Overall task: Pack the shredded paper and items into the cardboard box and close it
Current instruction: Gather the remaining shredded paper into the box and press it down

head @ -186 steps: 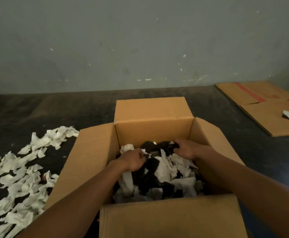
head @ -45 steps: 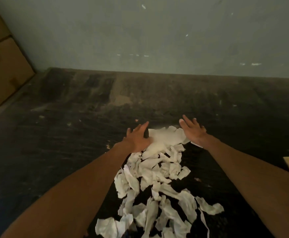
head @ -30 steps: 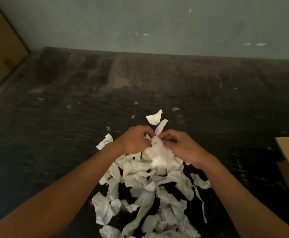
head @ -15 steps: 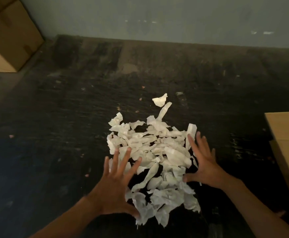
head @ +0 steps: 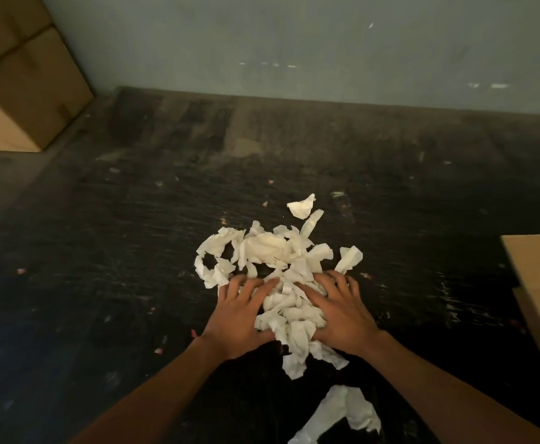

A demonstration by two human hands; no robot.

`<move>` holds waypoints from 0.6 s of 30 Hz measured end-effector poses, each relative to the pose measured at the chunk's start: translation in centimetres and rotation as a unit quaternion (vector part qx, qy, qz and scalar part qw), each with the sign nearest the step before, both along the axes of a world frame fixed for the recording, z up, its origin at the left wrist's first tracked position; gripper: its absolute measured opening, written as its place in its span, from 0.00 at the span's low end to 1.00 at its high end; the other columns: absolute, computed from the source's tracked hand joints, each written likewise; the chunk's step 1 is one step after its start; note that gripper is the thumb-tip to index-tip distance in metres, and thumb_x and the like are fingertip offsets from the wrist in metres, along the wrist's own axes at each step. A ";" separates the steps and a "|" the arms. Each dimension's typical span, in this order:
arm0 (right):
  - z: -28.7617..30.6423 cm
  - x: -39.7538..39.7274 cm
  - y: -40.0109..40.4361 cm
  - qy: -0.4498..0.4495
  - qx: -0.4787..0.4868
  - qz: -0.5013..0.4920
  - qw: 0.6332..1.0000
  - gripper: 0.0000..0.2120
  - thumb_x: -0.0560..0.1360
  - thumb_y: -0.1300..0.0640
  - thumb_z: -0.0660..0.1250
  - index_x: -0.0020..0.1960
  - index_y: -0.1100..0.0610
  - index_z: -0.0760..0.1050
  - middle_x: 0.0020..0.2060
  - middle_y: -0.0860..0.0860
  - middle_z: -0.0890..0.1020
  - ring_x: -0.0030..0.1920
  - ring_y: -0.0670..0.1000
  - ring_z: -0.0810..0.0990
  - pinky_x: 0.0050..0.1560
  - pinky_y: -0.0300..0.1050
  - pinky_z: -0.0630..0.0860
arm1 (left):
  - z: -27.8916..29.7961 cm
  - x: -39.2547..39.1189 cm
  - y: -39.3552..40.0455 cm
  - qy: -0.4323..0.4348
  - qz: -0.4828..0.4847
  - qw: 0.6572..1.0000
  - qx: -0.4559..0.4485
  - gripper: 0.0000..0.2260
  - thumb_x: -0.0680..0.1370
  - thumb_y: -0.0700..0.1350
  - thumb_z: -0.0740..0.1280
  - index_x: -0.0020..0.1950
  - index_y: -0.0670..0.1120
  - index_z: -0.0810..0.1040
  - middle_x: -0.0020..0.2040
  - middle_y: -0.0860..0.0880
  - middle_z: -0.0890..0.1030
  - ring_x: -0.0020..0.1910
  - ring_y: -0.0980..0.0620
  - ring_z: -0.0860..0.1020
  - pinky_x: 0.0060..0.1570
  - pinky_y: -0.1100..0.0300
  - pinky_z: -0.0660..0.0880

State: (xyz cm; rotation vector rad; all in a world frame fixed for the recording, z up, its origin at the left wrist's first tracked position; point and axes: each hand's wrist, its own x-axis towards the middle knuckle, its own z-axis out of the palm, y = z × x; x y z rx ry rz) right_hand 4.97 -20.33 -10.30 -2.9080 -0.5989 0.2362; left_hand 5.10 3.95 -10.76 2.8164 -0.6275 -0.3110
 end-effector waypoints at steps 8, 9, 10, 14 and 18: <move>-1.2 -0.5 0.6 -0.071 0.059 -0.046 0.995 0.33 0.55 0.54 0.80 0.59 0.53 0.75 0.47 0.52 0.79 0.46 0.53 0.80 0.38 0.46 0.81 | -0.6 0.0 -0.7 -0.060 0.044 0.997 0.027 0.28 0.71 0.53 0.73 0.69 0.46 0.71 0.64 0.47 0.76 0.64 0.44 0.71 0.67 0.47 0.66; -1.0 -0.4 0.7 -0.068 0.068 -0.052 0.994 0.32 0.56 0.55 0.81 0.58 0.54 0.76 0.47 0.52 0.81 0.45 0.53 0.82 0.38 0.46 0.81 | -0.3 0.1 -0.8 -0.048 0.052 0.997 0.035 0.28 0.73 0.52 0.72 0.70 0.46 0.69 0.65 0.48 0.75 0.64 0.46 0.70 0.69 0.50 0.64; -0.7 -0.1 0.7 -0.067 0.076 -0.056 0.993 0.30 0.60 0.54 0.80 0.60 0.55 0.76 0.49 0.53 0.81 0.47 0.54 0.83 0.42 0.48 0.82 | -0.1 0.2 -0.9 -0.038 0.061 0.997 0.041 0.28 0.75 0.51 0.71 0.71 0.46 0.67 0.66 0.48 0.74 0.65 0.47 0.70 0.70 0.52 0.63; 1.4 1.4 0.4 0.000 0.168 -0.155 0.973 0.23 0.75 0.52 0.69 0.68 0.57 0.71 0.61 0.53 0.79 0.60 0.51 0.78 0.62 0.46 0.75 | 1.6 0.6 -0.9 -0.016 0.128 0.991 -0.022 0.20 0.77 0.48 0.69 0.68 0.46 0.70 0.62 0.48 0.77 0.61 0.51 0.75 0.65 0.56 0.71; 4.3 0.7 -0.2 0.004 0.305 -0.257 0.917 0.11 0.78 0.56 0.66 0.58 0.57 0.77 0.44 0.49 0.82 0.44 0.44 0.80 0.48 0.40 0.77 | 3.6 0.4 -0.4 0.000 0.194 0.977 -0.083 0.13 0.77 0.43 0.68 0.60 0.45 0.74 0.54 0.47 0.81 0.53 0.50 0.80 0.56 0.55 0.77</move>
